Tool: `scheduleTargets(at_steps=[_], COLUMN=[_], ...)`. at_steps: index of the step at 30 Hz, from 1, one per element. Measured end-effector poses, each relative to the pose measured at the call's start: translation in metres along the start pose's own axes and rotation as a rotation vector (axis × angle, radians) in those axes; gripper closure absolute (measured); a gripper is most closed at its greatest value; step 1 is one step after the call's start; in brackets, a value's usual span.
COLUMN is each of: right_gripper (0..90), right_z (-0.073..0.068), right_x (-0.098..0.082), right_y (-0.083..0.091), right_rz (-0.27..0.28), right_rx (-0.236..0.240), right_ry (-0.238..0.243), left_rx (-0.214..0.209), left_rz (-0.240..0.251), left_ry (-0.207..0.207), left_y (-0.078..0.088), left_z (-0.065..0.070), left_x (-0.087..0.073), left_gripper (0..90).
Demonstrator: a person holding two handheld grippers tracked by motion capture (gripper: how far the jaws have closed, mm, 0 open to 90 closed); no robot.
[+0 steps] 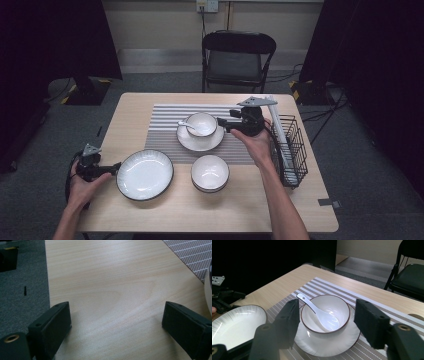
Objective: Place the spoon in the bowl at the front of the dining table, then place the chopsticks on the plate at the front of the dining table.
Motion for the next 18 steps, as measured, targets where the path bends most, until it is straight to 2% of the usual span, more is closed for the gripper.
scheduleTargets(at_steps=[8,18], right_gripper=[31.4,31.0], right_z=[0.011,0.022], right_x=[0.002,0.007], right_y=[0.014,0.03], right_rz=[-0.006,-0.002], right_rx=[-0.034,-0.076], right_ry=[-0.028,-0.033], left_rx=[0.0,0.0], left_rz=[0.0,0.0], left_ry=[0.0,-0.004], left_y=[0.0,0.0], left_z=[0.0,0.0], left_x=[0.0,0.0], left_gripper=[8.0,8.0])
Point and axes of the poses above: each handheld gripper's, and its own axes: y roughly backward along the jaws, x roughly out of its top, z roughly to its right, the point moved 2 cm from there along -y, roughly forward along the jaws, and after that the axes turned 3 degrees about -y, right-handed, at the moved point
